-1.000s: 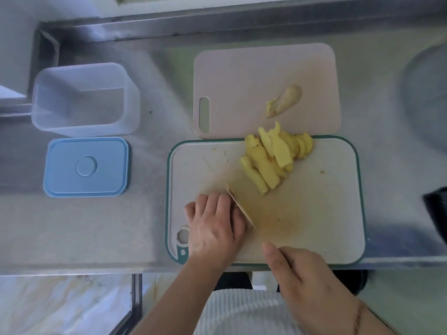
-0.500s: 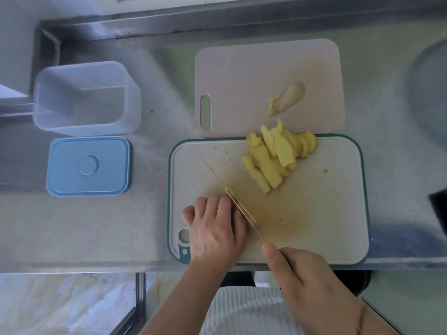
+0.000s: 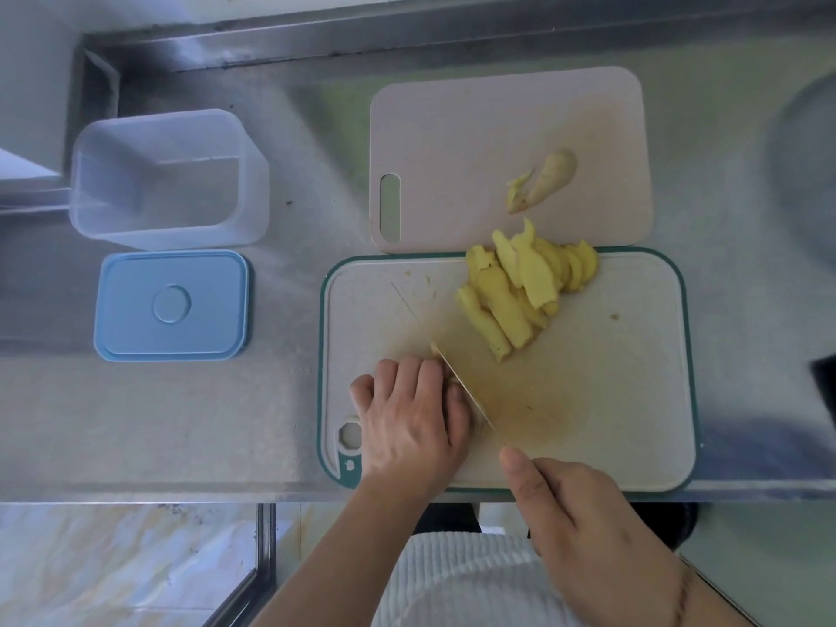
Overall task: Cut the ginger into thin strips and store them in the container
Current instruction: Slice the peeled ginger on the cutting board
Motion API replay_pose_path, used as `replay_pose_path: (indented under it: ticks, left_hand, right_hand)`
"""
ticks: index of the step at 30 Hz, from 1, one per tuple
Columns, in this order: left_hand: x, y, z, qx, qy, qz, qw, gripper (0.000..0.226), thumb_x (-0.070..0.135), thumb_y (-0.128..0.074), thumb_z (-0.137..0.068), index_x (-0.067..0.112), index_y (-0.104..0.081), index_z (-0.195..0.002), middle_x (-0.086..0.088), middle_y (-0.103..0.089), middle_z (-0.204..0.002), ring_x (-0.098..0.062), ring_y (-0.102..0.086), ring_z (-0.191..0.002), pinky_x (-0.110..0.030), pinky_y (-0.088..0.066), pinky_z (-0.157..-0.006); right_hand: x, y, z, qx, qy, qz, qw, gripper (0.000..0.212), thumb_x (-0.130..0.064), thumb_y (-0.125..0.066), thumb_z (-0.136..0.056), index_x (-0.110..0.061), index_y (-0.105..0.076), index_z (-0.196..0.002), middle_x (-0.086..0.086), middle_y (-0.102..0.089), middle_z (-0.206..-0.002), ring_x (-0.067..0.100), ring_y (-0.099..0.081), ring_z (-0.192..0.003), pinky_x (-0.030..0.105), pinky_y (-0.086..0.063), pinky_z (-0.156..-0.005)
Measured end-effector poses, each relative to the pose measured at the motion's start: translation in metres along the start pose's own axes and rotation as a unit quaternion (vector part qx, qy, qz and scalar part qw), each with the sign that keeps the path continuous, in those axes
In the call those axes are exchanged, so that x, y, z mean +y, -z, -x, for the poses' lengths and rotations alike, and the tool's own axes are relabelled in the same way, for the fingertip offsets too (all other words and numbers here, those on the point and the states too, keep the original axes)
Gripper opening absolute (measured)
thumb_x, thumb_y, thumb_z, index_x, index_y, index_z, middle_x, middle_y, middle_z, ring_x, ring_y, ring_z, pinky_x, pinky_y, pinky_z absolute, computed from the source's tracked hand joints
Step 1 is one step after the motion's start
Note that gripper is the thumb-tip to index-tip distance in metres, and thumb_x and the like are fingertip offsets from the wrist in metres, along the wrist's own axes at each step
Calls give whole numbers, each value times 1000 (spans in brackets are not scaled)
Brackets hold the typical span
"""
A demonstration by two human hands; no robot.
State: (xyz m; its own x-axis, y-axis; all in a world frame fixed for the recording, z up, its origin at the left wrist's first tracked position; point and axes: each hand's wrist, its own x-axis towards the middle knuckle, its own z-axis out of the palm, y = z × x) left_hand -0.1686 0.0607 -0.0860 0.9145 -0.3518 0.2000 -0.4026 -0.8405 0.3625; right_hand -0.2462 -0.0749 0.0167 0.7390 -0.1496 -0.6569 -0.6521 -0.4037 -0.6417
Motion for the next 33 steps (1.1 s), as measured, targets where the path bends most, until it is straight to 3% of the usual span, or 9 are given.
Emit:
replay_pose_path:
  ticks: [10, 14, 20, 26, 29, 33]
  left_hand:
    - [0, 2, 1, -9, 4, 7, 1000, 25, 26, -41, -94, 14, -51, -74, 1, -45, -73, -20, -38, -69, -35, -23, -71]
    - [0, 2, 0, -16, 3, 1, 1000, 24, 26, -40, -94, 15, -49, -73, 5, -36, -75, -18, -32, -70, -35, -20, -71]
    - [1, 4, 0, -29, 0, -9, 1000, 22, 24, -39, -93, 16, -45, -73, 7, -29, -79, -19, -30, -70, -35, -19, -70]
    - [1, 4, 0, -37, 4, -10, 999, 20, 25, -41, -91, 16, -43, -73, 6, -31, -78, -19, -32, -70, -35, -22, -70]
    - [1, 3, 0, -38, 4, -16, 999, 21, 25, -42, -91, 16, -44, -73, 4, -35, -75, -20, -33, -69, -36, -24, -69]
    - [1, 3, 0, -25, 3, -12, 1000, 21, 24, -43, -91, 15, -45, -72, 2, -39, -73, -20, -33, -69, -36, -24, -68]
  right_hand:
    - [3, -3, 1, 4, -3, 0, 1000, 73, -83, -17, -70, -14, -36, -54, -1, -43, -46, 9, -40, -46, 25, -36, -50]
    - [2, -2, 0, 2, -2, 2, 1000, 70, -81, -17, -76, -17, -35, -53, -3, -42, -44, 9, -40, -46, 23, -35, -50]
    - [3, -2, 1, 9, 5, 14, 1000, 78, -92, -12, -66, -19, -34, -50, -3, -43, -44, 9, -41, -45, 20, -34, -48]
    - [4, -4, 2, 26, 25, 20, 999, 72, -93, -7, -65, -33, -45, -56, -6, -46, -46, 9, -42, -46, 17, -33, -48]
    - [4, -4, 2, 23, 20, 24, 999, 81, -94, -6, -64, -21, -37, -51, -6, -47, -46, 9, -43, -46, 18, -32, -47]
    - [3, -4, 1, 19, 19, 23, 999, 80, -94, -7, -65, -20, -32, -50, -5, -46, -46, 9, -42, -45, 16, -31, -46]
